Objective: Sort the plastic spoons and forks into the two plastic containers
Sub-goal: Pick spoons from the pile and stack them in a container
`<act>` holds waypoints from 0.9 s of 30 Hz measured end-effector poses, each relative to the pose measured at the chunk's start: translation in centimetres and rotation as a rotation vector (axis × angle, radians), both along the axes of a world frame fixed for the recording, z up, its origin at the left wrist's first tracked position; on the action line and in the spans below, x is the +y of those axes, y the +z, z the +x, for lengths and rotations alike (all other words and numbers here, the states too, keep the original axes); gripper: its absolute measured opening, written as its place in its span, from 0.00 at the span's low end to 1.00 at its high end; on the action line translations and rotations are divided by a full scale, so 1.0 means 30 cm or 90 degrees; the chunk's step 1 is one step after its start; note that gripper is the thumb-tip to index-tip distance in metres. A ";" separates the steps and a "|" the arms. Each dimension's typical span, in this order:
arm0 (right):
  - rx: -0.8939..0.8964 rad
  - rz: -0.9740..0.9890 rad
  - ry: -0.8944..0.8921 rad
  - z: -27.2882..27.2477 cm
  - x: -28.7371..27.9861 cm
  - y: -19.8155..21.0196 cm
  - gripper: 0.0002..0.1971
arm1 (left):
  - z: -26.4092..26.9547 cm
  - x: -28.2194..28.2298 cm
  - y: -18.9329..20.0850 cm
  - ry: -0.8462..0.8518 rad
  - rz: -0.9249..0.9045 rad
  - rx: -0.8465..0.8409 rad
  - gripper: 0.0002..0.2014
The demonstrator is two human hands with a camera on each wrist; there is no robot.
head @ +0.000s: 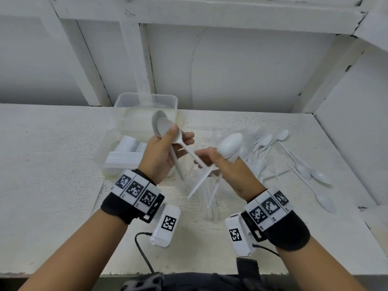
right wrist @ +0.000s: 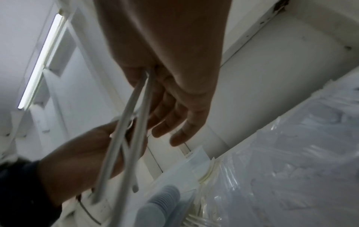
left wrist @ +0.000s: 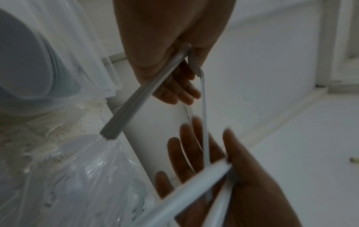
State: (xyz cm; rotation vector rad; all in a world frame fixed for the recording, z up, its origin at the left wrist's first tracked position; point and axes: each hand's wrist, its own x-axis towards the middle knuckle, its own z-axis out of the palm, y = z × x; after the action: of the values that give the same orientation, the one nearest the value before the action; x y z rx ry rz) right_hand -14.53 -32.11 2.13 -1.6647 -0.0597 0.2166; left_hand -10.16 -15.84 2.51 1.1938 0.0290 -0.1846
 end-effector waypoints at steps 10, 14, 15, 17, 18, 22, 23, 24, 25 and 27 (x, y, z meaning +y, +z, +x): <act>0.003 0.087 -0.219 0.023 -0.027 0.006 0.10 | 0.021 0.022 -0.008 -0.012 -0.014 0.034 0.04; 0.055 0.047 -0.118 0.012 0.020 0.007 0.09 | -0.009 -0.024 -0.030 -0.047 0.019 0.055 0.05; 0.049 0.039 -0.104 0.008 0.031 0.005 0.08 | -0.016 -0.035 -0.034 -0.046 0.039 0.054 0.06; 0.022 0.019 -0.093 -0.003 0.047 -0.002 0.07 | -0.027 -0.054 -0.039 -0.044 0.078 0.051 0.08; 0.010 0.010 -0.090 -0.008 0.052 -0.006 0.07 | -0.031 -0.063 -0.038 -0.047 0.092 0.054 0.10; -0.011 0.017 -0.085 -0.020 0.070 -0.010 0.08 | -0.040 -0.078 -0.047 -0.099 0.103 0.063 0.17; -0.014 0.015 -0.085 -0.019 0.073 -0.013 0.07 | -0.042 -0.080 -0.054 -0.123 0.108 0.049 0.18; -0.017 0.009 -0.087 -0.019 0.077 -0.017 0.06 | -0.045 -0.080 -0.063 -0.143 0.114 0.035 0.18; -0.020 0.000 -0.091 -0.018 0.079 -0.022 0.05 | -0.049 -0.082 -0.069 -0.156 0.118 0.028 0.17; -0.032 -0.022 -0.100 -0.018 0.079 -0.031 0.06 | -0.055 -0.083 -0.072 -0.155 0.109 0.038 0.16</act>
State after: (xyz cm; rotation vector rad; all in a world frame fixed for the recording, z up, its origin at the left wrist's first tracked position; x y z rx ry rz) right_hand -15.06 -29.72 1.19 -1.7001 0.0375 0.0579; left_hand -11.82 -18.34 0.34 1.3614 -0.0491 -0.4383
